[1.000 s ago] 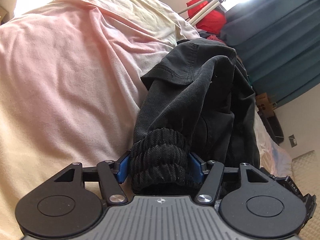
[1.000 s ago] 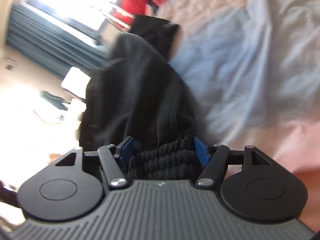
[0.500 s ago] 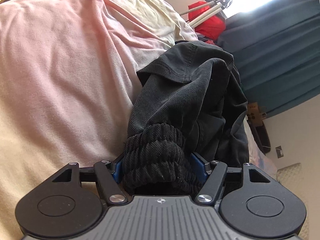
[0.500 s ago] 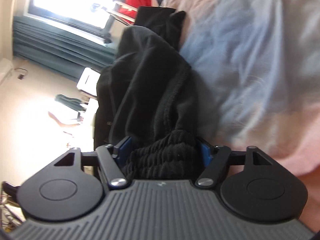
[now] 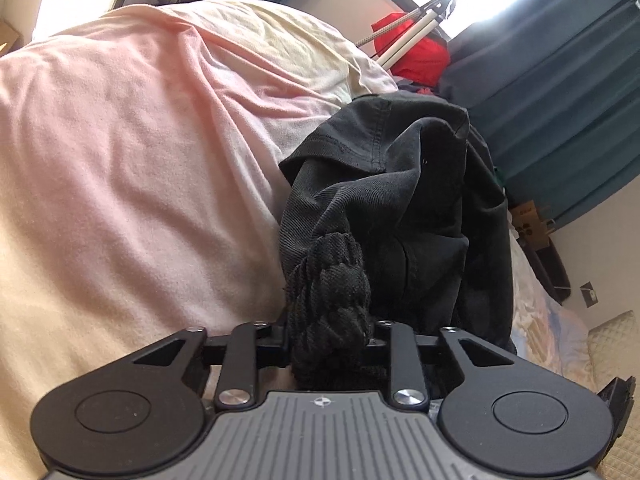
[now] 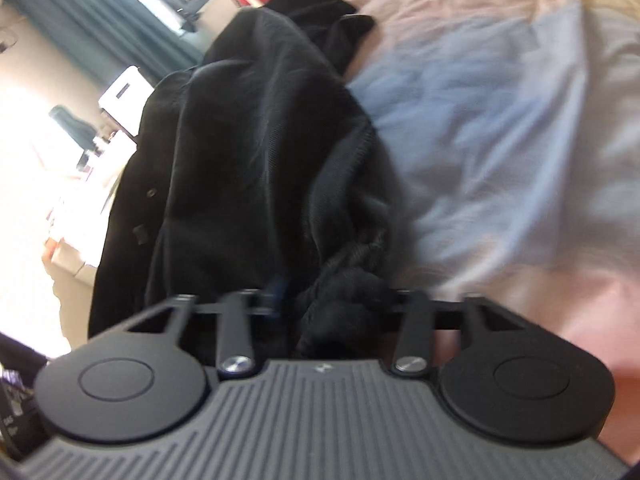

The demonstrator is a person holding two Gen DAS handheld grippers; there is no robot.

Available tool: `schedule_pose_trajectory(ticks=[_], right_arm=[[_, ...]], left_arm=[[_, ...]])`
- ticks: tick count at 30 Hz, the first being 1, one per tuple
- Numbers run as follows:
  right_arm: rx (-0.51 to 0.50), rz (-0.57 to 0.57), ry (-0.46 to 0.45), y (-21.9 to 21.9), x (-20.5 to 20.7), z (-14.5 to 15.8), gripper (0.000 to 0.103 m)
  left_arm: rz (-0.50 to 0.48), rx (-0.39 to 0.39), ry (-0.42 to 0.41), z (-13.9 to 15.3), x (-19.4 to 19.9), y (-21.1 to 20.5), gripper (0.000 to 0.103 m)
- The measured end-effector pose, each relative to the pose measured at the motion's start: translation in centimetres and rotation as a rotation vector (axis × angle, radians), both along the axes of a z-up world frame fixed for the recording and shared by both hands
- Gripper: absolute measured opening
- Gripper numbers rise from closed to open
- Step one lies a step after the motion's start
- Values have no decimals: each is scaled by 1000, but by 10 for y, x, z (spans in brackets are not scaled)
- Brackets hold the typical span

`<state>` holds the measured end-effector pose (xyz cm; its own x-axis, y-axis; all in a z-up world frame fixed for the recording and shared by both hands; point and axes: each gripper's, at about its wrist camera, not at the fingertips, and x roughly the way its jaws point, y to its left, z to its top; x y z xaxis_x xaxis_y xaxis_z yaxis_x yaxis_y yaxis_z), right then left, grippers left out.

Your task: Fold clothes

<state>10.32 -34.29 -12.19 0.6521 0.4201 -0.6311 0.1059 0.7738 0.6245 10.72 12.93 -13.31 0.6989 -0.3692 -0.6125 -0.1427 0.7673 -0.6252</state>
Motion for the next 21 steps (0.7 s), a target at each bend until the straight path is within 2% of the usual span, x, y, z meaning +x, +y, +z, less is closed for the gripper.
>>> schedule_pose_trajectory(ticks=[3,6,8,15,19,21], right_arm=[[102,-39,-19,-10,-13,2,23],[247,-26,-45,-4,-29,11,22],[347,9,-71,13,-37,17,22],[491,186,-114,144,-20,30,22],[571,272,-157,227,26,42,22],[577,303,-179,266,50,43,22]], left_arm=[[40,-11,-51,17,3,4,17],[102,11,-131,50,18,16,16],[136,95,-170,80,41,25,15],[153,342,-242,180,147,68,15],[181,506,-280,216,210,97,15],[212,628,-262,219,250,113,15]])
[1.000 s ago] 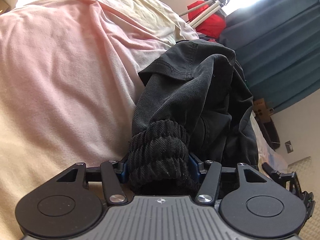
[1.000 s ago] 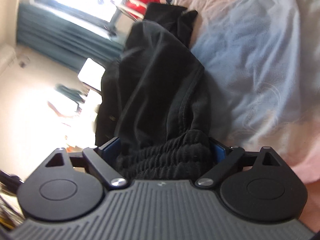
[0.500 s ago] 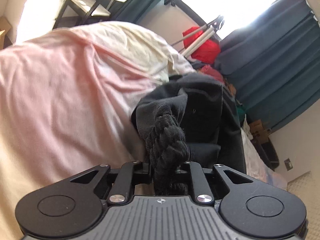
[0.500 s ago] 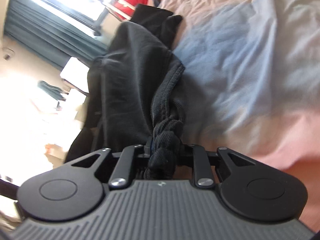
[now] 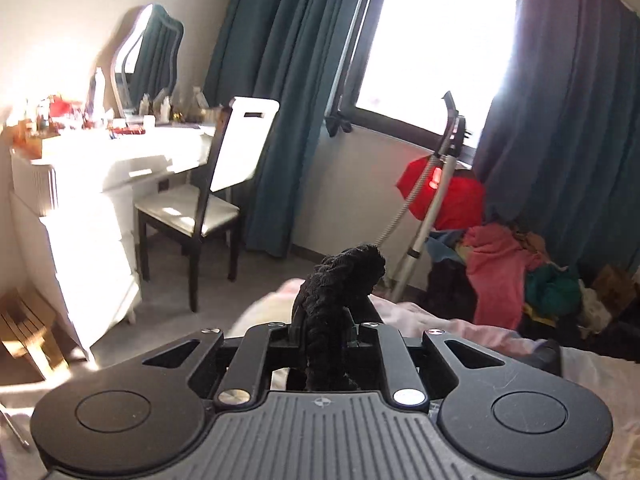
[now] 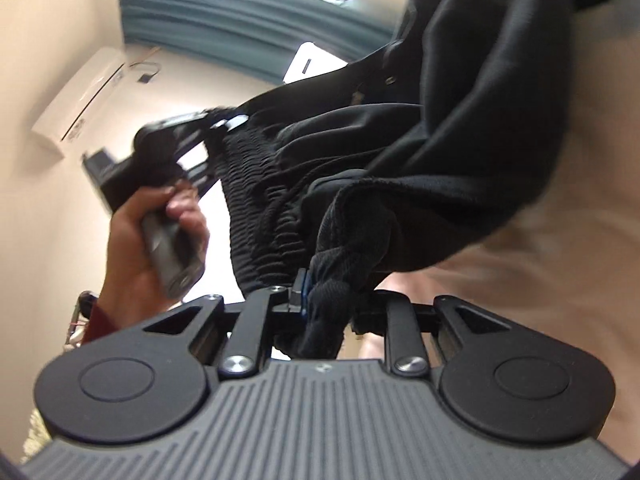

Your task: Fold clothes

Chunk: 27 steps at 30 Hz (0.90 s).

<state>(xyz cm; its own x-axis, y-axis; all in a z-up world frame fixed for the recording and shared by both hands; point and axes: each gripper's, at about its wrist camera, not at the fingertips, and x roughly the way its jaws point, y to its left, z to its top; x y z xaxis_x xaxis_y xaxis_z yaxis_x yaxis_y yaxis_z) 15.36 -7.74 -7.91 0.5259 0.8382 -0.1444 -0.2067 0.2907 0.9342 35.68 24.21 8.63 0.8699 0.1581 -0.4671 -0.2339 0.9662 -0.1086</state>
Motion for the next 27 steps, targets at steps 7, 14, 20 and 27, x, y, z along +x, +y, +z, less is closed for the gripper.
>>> schedule_pose_trajectory(ticks=[7,14,20,27], right_arm=[[-105,50,-24,110,79,-28,23],[-289,76,-39,140,95,-55,26],[-296,165,-65,135,82,-35,75],[-456,136,-173,90,31,12,80]], left_arm=[[107,123,135,-81,111,73,16],[127,42,261,-174,131,126,19],[143,60,225,-157,96,127,59],[123,71,159,-105,16,94,78]])
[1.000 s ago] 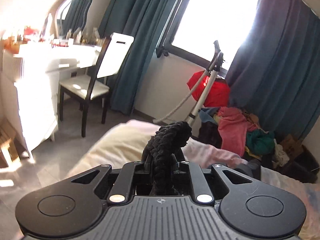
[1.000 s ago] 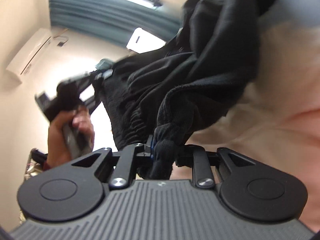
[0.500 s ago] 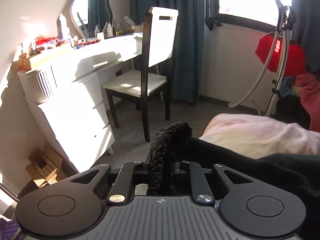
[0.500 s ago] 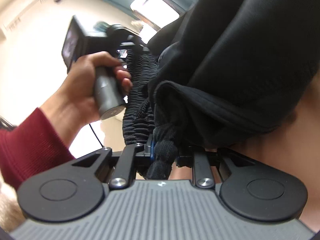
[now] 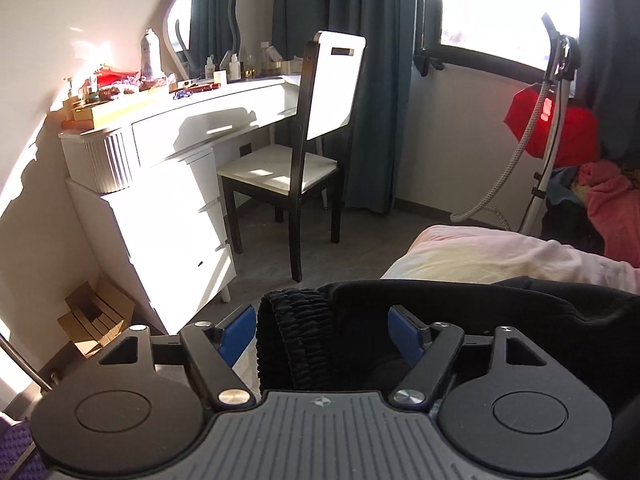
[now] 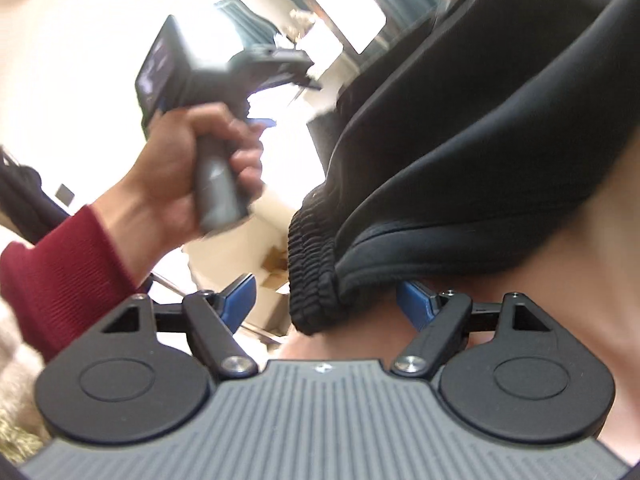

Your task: Fold clothes

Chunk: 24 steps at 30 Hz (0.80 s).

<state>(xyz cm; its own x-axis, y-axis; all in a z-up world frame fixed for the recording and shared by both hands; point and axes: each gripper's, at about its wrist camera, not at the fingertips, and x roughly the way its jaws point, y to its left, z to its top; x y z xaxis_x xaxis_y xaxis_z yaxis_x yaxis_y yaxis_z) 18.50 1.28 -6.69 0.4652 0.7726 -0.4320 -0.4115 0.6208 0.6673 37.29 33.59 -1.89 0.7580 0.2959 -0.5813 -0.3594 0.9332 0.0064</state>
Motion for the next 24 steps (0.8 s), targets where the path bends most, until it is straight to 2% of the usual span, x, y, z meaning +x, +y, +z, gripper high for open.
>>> schedule_pose_trajectory(ticks=[3,6,10,13,16,19,24], right_arm=[[-63,-50,-113,-33,-24,34,80],[-136,-114,-212,-62,-23,67,80],[-219,-182,-311,-111,-53,100,80],[-284,-235,-381,-148,-70,113,79],[-330,-297,-416,-186,-91,122,79],[-368,-320,-455,-197,-101,117,79],[-398,-366,-488,-236,-117,112,79]], left_arm=[[-66,-36,-57,23,-50,-36,78],[-129,-53,-92,45,-99,-84,75],[-215,-65,-147,67,-161,-152,75],[-268,-61,-175,75,-205,-204,75],[-325,-65,-164,76,-237,-245,75],[-336,-25,-186,75,-261,-275,75],[-346,-50,-209,57,-287,-300,75]])
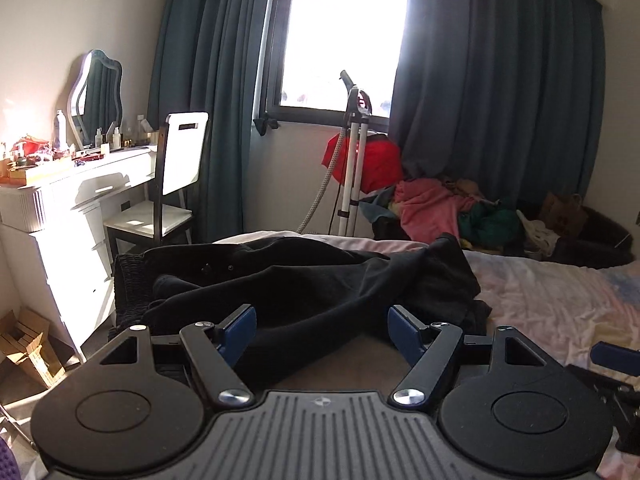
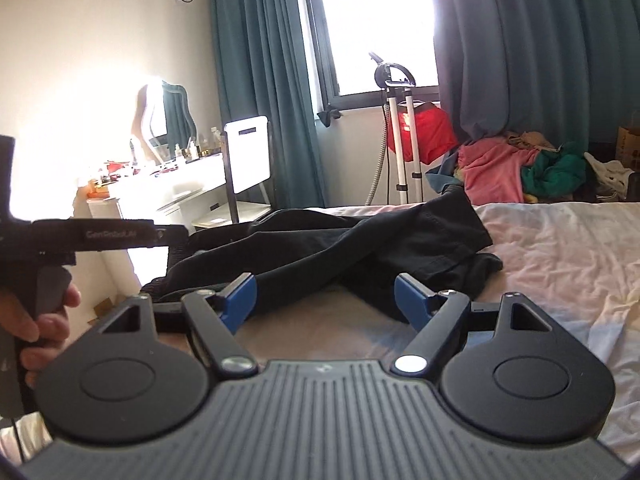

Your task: Fold clothes

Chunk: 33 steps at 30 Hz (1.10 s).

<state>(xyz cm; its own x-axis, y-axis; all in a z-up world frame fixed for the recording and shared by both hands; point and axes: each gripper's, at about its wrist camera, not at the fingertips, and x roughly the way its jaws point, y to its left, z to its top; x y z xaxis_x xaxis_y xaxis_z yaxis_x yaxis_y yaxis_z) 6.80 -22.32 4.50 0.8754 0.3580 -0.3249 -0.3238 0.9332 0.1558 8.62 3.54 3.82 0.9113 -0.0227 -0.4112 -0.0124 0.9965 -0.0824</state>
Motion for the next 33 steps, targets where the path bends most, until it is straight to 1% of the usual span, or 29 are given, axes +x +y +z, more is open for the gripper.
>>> schedule_pose_trajectory(ticks=[3,5,7,9,14,16,18,21,24,26,29,31,33], right_arm=[[-7,-33,-15,-18,-4,-11,79],[6,-54,-20,-31,-5,-25,79],[19,-71,-7,-40,-2,-39,79],[34,-91,14,-47,2,-49,79],[112,-167,65,-63,11,-53,79],[137,-182,62,-68,11,-51,79],[142,-208,70,-73,11,-52,79],[167,-221,99,-80,16,-57,79],[150,-212,102,-88,26,-61,79],[125,-241,117,-94,38,-67,79],[163,-279,155,-108,58,-81,79],[188,-296,184,-114,73,-93,79],[196,-306,219,-117,90,-106,79]], left_arm=[[-4,-6,-18,-26,-8,-3,75],[-31,-25,-46,-49,-12,-2,76],[-46,-44,-34,-71,-11,0,76],[-51,-49,-32,-85,-10,1,76],[-114,-26,-40,-108,3,-7,77],[-127,3,-18,-118,18,-16,77],[-145,49,16,-127,43,-26,75],[-168,106,26,-135,92,-42,75],[-166,161,32,-136,161,-60,72],[-153,190,35,-135,208,-73,68],[-147,188,11,-128,274,-87,66],[-178,197,7,-127,312,-99,68],[-184,237,20,-130,348,-113,67]])
